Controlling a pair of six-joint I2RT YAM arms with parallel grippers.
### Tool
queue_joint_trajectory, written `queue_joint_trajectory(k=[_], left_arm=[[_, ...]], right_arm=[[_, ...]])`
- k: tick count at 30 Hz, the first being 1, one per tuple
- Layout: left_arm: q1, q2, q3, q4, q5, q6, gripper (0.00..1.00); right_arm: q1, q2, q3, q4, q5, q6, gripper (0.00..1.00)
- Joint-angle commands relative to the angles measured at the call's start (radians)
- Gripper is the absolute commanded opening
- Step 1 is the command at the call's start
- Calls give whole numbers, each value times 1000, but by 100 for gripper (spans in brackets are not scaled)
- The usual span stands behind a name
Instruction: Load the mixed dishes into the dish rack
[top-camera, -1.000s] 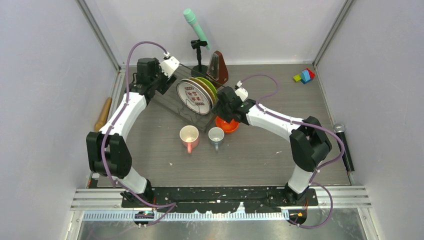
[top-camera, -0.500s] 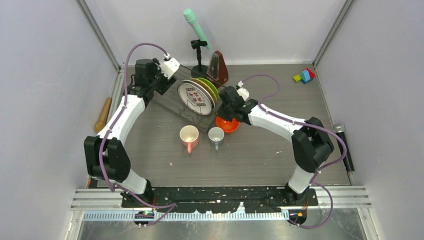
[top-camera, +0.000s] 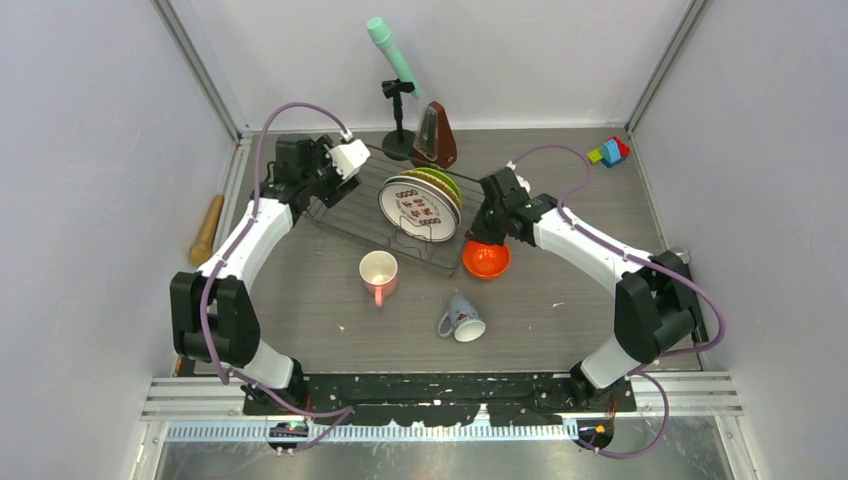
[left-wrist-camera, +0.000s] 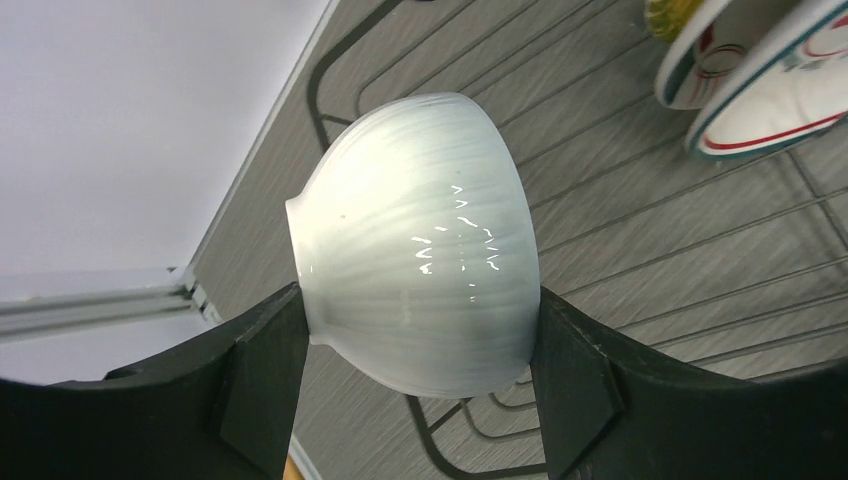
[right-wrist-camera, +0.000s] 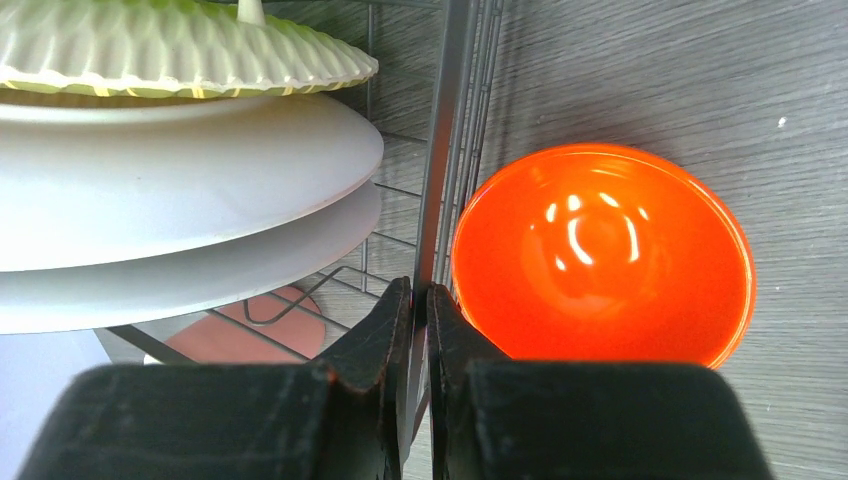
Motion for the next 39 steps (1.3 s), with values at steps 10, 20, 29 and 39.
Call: queue_joint_trajectory(k=[10,20,29,39], left_arm=[[-69,86,-18,168,-43,197,0],[-81,163,-81,347,-85,233,0],[-85,248,-156,614,-100,300,0],[-100,223,-163,485,-104,340,55]], right_arm=[[-7,-25,69,52,-106,-57,1],[-17,-15,68,90,-140,-46,1],[-25,-10,62,107,-160,-39,1],[-32,-4,70,116,-172,-33,1]])
